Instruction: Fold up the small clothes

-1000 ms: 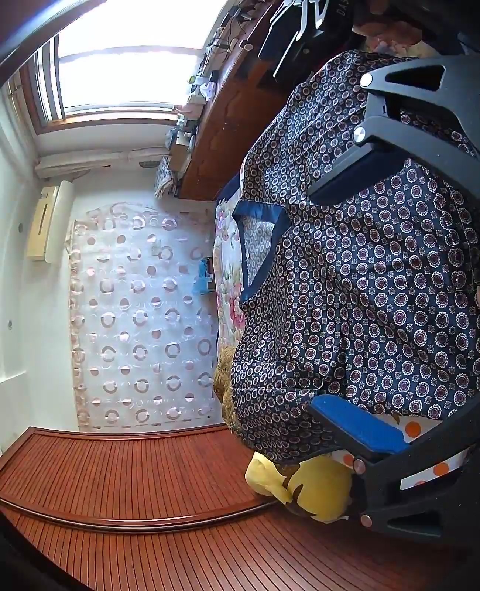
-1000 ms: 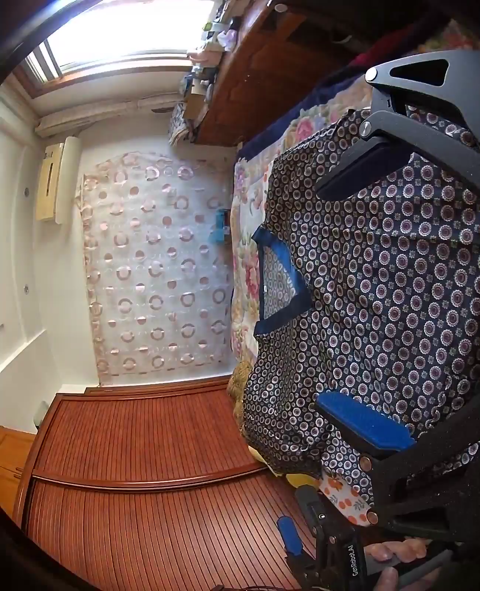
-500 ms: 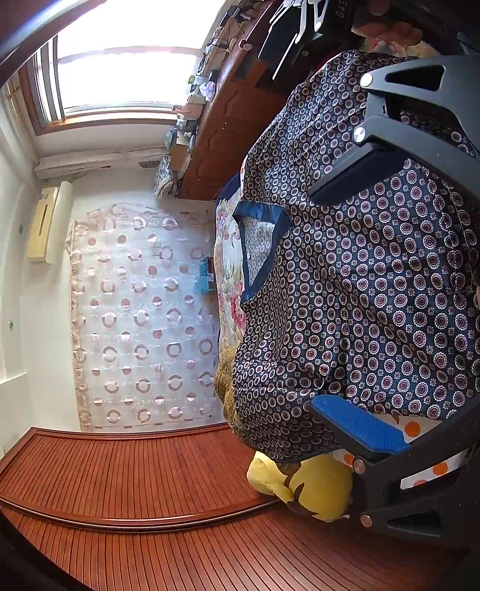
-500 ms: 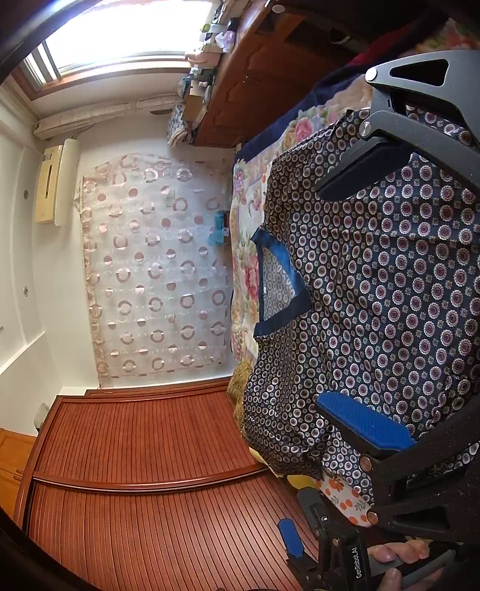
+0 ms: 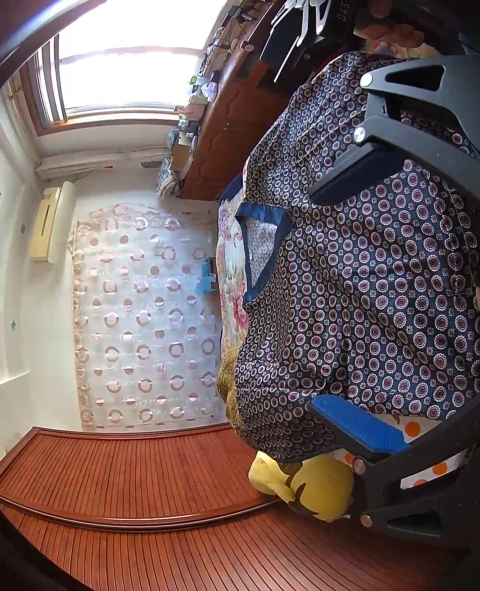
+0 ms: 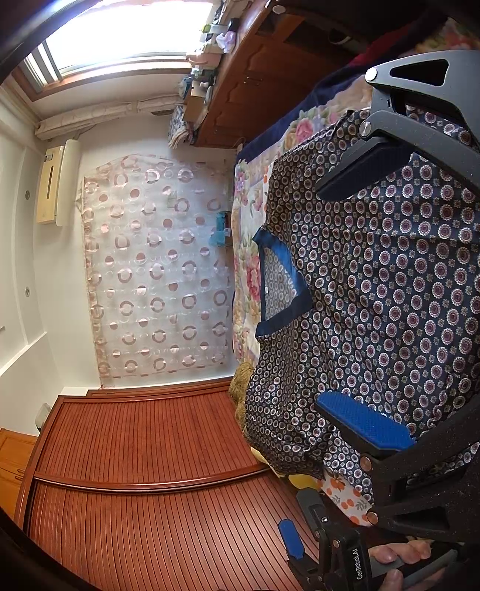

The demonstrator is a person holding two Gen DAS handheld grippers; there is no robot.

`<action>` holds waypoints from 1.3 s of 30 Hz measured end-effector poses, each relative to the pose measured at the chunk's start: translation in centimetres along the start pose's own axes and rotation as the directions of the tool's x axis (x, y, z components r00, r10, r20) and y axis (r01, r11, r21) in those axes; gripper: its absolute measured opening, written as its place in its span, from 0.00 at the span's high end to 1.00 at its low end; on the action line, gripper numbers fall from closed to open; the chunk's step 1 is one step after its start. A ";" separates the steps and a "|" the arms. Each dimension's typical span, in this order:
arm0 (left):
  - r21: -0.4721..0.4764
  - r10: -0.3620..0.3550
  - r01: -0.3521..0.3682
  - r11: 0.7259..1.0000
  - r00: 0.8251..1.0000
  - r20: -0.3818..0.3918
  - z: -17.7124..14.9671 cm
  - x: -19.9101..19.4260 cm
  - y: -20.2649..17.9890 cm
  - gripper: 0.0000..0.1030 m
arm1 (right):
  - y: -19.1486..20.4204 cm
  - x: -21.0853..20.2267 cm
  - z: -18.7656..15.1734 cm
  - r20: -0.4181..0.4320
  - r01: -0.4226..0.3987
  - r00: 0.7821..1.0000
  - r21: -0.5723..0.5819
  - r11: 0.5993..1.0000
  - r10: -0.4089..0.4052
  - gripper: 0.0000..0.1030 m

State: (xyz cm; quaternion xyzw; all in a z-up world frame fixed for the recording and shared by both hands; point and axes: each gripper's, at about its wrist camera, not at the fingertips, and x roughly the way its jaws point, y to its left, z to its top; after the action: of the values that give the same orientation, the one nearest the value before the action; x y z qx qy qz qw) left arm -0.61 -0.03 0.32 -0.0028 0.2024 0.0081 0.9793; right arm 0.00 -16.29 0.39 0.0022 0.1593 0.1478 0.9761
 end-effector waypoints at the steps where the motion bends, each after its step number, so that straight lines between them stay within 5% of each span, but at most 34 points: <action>1: 0.000 0.001 -0.001 1.000 1.000 0.001 0.1 -0.1 0.0 0.01 | 0.0 0.0 0.0 0.000 -0.001 1.000 0.000 1.000 0.001 0.00; 39: -0.001 0.000 0.000 1.000 1.000 0.023 0.8 -0.9 -0.3 0.01 | 0.0 0.0 -0.2 0.011 0.000 1.000 -0.001 1.000 0.000 0.00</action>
State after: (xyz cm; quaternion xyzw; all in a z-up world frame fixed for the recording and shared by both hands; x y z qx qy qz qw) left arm -1.15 -0.37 1.40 -0.0031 0.1912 0.0080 0.9815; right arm -0.01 -16.30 0.20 0.0023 0.1538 0.1481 0.9769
